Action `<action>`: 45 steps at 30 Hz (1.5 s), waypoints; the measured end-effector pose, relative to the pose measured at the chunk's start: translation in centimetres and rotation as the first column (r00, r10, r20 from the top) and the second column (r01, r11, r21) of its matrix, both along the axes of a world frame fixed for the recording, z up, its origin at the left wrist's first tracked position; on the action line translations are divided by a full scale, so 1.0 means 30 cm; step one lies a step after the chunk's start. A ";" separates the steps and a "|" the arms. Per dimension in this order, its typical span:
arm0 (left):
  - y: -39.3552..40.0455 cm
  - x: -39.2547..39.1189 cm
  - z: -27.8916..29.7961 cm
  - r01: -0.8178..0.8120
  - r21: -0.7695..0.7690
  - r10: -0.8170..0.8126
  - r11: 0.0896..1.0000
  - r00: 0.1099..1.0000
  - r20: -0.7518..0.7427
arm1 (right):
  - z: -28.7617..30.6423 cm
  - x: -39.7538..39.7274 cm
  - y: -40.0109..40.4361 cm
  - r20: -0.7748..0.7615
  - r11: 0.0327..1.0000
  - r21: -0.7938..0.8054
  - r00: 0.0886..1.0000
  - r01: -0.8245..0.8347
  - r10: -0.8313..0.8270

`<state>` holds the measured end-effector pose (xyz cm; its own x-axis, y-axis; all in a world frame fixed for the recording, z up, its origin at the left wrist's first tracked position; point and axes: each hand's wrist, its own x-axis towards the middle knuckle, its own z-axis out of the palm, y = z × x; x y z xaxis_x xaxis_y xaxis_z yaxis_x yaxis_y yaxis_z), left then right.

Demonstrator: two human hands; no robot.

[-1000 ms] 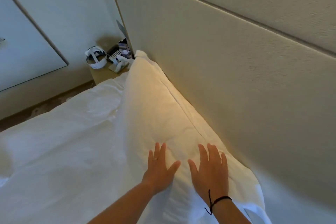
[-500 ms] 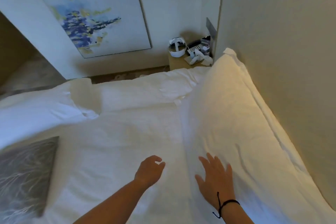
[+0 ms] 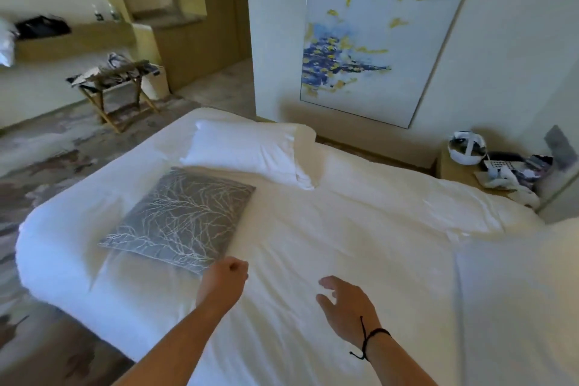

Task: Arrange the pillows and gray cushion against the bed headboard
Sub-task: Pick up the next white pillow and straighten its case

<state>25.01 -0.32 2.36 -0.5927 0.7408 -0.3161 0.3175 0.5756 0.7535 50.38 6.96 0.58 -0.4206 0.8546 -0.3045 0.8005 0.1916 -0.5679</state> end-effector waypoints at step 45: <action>1.340 -1.105 -1.312 0.483 -0.330 -0.555 0.811 0.459 -0.693 | -0.964 -0.965 1.572 0.235 0.976 0.145 0.953 0.161 -0.192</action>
